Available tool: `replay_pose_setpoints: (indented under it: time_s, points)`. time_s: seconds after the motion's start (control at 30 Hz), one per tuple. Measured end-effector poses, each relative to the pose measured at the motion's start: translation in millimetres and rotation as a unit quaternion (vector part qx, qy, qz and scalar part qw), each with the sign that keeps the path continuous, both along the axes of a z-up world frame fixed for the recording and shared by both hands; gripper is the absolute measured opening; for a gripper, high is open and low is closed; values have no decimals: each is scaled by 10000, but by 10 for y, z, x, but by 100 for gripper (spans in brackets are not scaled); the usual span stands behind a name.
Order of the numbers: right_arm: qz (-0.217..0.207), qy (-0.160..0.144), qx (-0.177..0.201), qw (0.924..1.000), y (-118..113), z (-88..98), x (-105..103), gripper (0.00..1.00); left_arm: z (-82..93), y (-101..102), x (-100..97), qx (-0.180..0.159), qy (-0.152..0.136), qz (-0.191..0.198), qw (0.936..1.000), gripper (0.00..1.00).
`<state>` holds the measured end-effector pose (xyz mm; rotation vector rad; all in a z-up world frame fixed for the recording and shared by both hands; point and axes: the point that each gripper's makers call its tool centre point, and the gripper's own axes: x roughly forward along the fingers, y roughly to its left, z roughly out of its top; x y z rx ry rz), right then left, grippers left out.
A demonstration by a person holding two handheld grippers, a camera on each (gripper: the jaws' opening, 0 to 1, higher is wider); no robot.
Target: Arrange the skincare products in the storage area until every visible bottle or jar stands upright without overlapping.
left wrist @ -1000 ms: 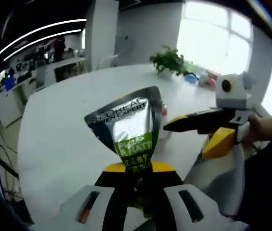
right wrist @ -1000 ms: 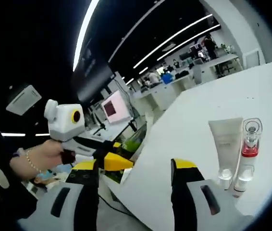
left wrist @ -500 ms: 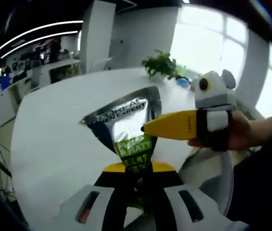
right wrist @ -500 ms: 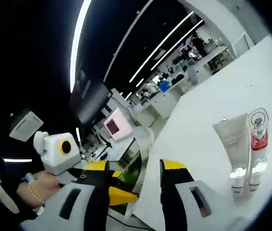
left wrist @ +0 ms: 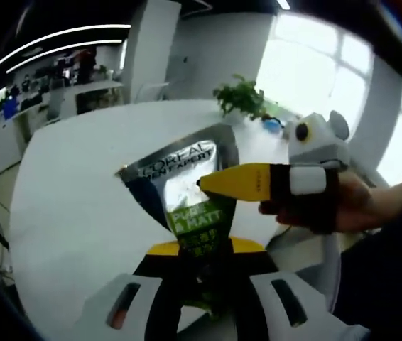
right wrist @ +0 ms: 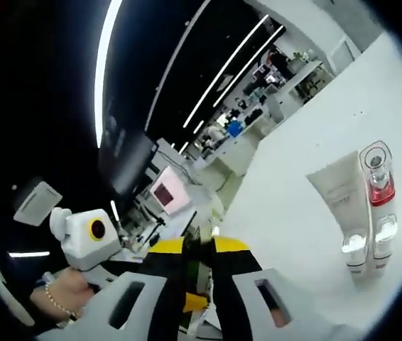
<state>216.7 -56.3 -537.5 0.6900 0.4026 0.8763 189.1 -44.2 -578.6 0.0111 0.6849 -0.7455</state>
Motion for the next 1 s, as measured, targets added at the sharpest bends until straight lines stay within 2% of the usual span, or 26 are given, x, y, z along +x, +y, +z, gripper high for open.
replay_pose_setpoints:
  time_s: [0.17, 0.37, 0.43, 0.6, 0.67, 0.73, 0.8, 0.83, 0.9, 1.0]
  points:
    - [141, 63, 251, 9996, -14, 47, -20, 7, 34, -17, 9, -141, -19, -14, 9999, 34]
    - [218, 114, 536, 9983, -96, 95, 4, 6, 113, -42, -11, -229, -92, -126, 9996, 41]
    - [287, 129, 691, 9971, -118, 136, 2, 5, 160, -29, -31, -310, -132, -179, 9993, 46]
    - [375, 108, 835, 9957, -229, 203, 36, 2, 288, 121, -35, -453, -307, -170, 9984, 44]
    - [358, 251, 1053, 9935, -282, 233, 60, 1, 337, 209, 17, -575, -375, -70, 9976, 46]
    - [498, 221, 1274, 9903, -301, 310, 41, 1, 368, 283, 63, -668, -413, -10, 9969, 45]
    - [682, 205, 1542, 9855, -298, 417, 1, 1, 415, 277, 89, -849, -415, -12, 9955, 46]
    - [820, 215, 1711, 9816, -285, 491, -35, 1, 484, 223, 89, -1132, -416, -104, 9926, 46]
    - [1001, 194, 1859, 9773, -262, 571, -77, 1, 529, 173, 59, -1305, -381, -283, 9903, 44]
    - [1256, 203, 2195, 9673, -248, 696, -133, 1, 710, 84, 39, -1994, -465, -491, 9776, 40]
